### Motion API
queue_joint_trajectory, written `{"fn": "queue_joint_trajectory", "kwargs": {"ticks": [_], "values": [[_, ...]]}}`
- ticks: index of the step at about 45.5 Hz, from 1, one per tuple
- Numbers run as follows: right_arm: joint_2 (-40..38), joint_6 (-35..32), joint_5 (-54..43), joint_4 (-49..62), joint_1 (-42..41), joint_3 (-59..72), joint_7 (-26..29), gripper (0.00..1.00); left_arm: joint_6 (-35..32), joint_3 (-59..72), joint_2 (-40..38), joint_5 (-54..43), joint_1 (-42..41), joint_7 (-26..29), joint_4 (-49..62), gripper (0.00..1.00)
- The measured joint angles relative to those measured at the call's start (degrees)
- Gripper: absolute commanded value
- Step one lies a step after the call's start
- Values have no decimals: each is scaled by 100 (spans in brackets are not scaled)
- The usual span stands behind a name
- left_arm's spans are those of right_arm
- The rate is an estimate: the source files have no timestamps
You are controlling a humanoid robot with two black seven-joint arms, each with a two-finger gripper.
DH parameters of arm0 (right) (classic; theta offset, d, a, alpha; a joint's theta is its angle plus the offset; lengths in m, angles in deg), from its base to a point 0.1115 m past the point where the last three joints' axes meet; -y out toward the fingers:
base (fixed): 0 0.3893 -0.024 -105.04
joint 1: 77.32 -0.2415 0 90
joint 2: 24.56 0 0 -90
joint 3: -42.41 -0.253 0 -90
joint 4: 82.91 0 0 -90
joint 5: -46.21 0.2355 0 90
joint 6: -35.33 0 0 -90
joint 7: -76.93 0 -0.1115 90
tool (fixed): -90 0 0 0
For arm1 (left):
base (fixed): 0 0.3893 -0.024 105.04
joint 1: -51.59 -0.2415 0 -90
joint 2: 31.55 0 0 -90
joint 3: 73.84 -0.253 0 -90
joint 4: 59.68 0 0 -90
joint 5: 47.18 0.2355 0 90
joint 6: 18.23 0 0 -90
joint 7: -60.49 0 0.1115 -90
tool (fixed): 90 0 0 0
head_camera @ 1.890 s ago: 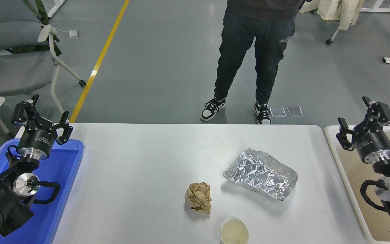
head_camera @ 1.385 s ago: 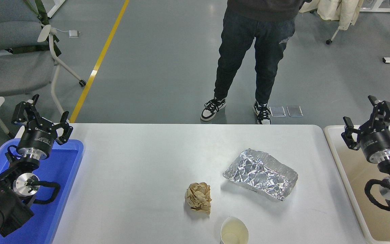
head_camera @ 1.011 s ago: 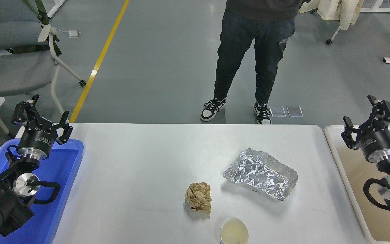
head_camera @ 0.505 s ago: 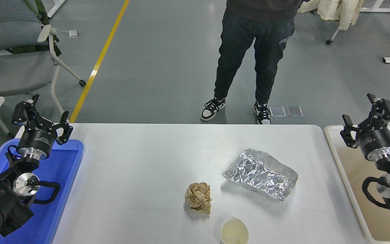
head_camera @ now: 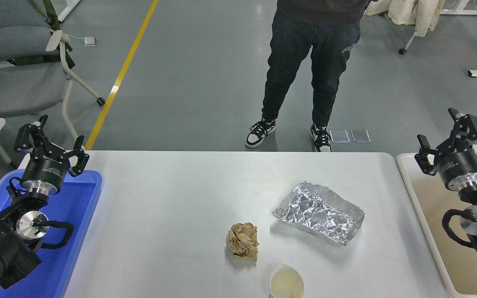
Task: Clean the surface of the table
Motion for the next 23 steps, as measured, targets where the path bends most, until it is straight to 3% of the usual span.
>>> {"fn": "queue_joint_trajectory", "kwargs": {"ticks": [11,23], "values": [[-607,-25,140,-803,14,297,775,99,1,-1,0,0,1,0,0,100],[-1340,9,128,-1903,28,842,1087,99,2,-1,0,0,1,0,0,100]]}}
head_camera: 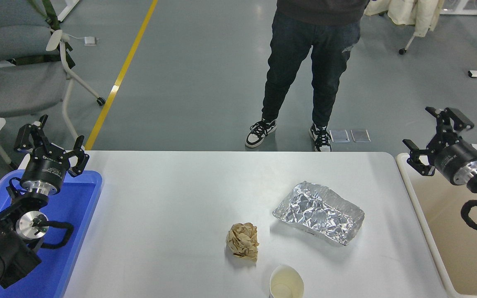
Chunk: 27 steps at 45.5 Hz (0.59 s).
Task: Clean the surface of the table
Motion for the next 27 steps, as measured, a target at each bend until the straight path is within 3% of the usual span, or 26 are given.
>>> {"fn": "queue_joint_trajectory", "kwargs": {"ticks": [16,27], "values": [[-1018,-51,-571,-2169,384,844,84,99,0,0,0,-2,-1,0,-1,100],[-1250,-301,-1333,-3051,280,1796,90,99,0,0,0,0,4,0,1,100]]}}
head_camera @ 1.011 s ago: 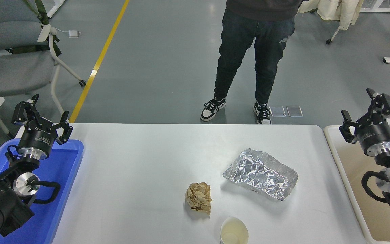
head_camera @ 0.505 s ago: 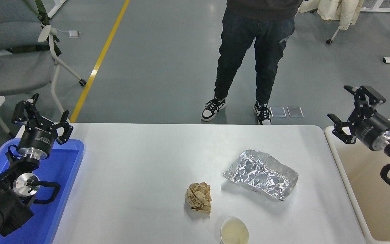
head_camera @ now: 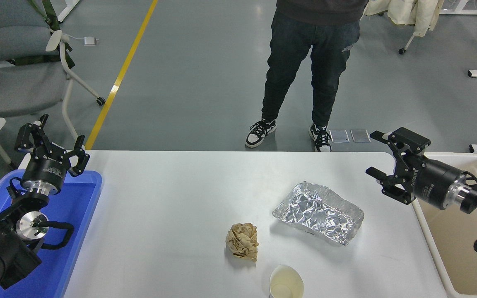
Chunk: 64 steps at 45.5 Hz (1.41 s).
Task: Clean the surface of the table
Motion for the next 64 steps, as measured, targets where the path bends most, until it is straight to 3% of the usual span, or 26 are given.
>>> {"fn": "queue_joint_trajectory", "kwargs": {"ticks": [11,30,50,64], "values": [[-109,-447,-1174,-434,-399,1258,11,99,0,0,0,0,0,0,0,100],[28,-675,-2539,-624,-2111,3377,43,99,0,0,0,0,0,0,1,100],[821,-813,-1346,-215,-2845,4090,948,99,7,0,0,0,0,0,1,100],[1148,-688,-1744,-13,-2624,4036,1142,99,7,0,0,0,0,0,0,100]]}}
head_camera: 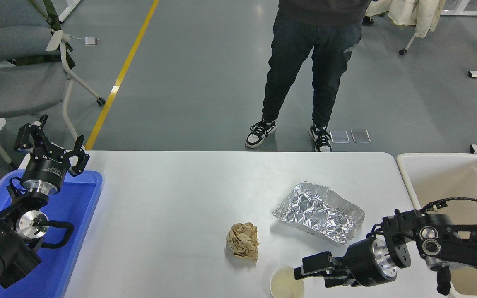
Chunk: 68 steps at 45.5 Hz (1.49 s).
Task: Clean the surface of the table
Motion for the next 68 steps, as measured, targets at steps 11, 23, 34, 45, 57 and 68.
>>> {"fn": "queue_joint_trajectory", "kwargs": {"ticks": [11,23,34,45,57,68], "values": [[161,469,218,43,188,-81,543,99,1,0,0,0,0,0,0,100],[132,536,824,-110,330,-346,1143,99,1,0,0,0,0,0,1,100],[60,359,966,-316,382,-424,1324,99,1,0,0,1,0,0,0,100],[173,312,388,-290,366,-437,1358,99,1,0,0,6,0,0,3,100],[309,310,33,-221,383,-413,1369,97,8,0,0,6,0,0,1,100],[426,285,-53,-222,381,-395,1372,78,9,0,0,8,0,0,0,100]]}}
